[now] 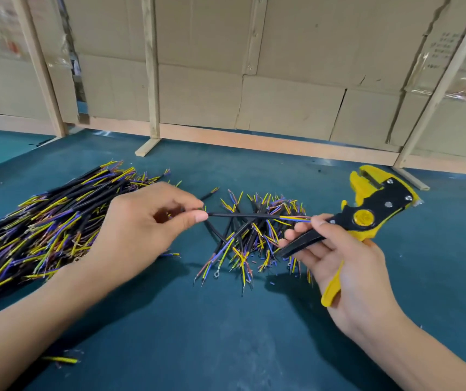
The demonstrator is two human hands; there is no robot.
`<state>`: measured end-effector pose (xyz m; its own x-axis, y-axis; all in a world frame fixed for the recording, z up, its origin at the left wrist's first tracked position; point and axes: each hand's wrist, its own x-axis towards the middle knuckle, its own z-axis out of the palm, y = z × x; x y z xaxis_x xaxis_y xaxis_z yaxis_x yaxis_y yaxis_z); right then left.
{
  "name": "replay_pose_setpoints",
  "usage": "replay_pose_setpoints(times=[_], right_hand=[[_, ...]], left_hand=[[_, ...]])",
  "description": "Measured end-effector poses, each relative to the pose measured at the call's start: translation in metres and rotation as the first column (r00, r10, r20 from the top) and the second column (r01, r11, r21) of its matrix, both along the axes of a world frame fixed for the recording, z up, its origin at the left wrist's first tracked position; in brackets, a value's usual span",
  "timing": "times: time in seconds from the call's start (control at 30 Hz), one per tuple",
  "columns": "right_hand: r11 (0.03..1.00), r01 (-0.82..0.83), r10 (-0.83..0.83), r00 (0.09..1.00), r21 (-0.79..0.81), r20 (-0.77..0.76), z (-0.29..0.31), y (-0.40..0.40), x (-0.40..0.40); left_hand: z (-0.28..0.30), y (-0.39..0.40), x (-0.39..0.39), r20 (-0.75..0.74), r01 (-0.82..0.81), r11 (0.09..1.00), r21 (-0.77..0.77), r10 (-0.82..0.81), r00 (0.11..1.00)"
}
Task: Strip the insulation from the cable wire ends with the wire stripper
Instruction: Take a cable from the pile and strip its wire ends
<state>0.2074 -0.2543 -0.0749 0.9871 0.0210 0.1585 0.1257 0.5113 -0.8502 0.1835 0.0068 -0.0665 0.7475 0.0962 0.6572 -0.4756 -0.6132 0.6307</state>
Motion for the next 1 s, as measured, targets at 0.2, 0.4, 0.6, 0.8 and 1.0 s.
replay_pose_setpoints(times=[0.2, 0.4, 0.6, 0.8, 1.0], right_hand=[[0.989, -0.057, 0.076, 0.988, 0.135, -0.137, 0.005, -0.002, 0.002], [0.972, -0.098, 0.132, 0.979, 0.212, -0.154, 0.009, -0.004, 0.003], [0.957, -0.171, 0.206, 0.969, 0.233, -0.134, 0.007, 0.0, -0.006], [0.939, -0.341, 0.343, 0.938, 0.048, -0.051, -0.001, 0.018, -0.02], [0.948, -0.276, 0.285, 0.958, -0.16, 0.035, -0.003, 0.017, -0.022]], left_hand=[[0.009, -0.005, 0.002, -0.033, 0.216, 0.675, -0.706, -0.335, 0.942], [0.009, -0.02, 0.0, -0.024, 0.157, 0.516, -0.842, -0.328, 0.944], [0.005, -0.037, -0.008, -0.195, 0.046, 0.356, -0.933, -0.61, 0.768], [-0.002, -0.064, -0.025, -0.105, 0.185, 0.247, -0.951, -0.823, 0.558], [-0.005, -0.077, -0.031, -0.146, 0.254, 0.466, -0.848, -0.665, 0.732]])
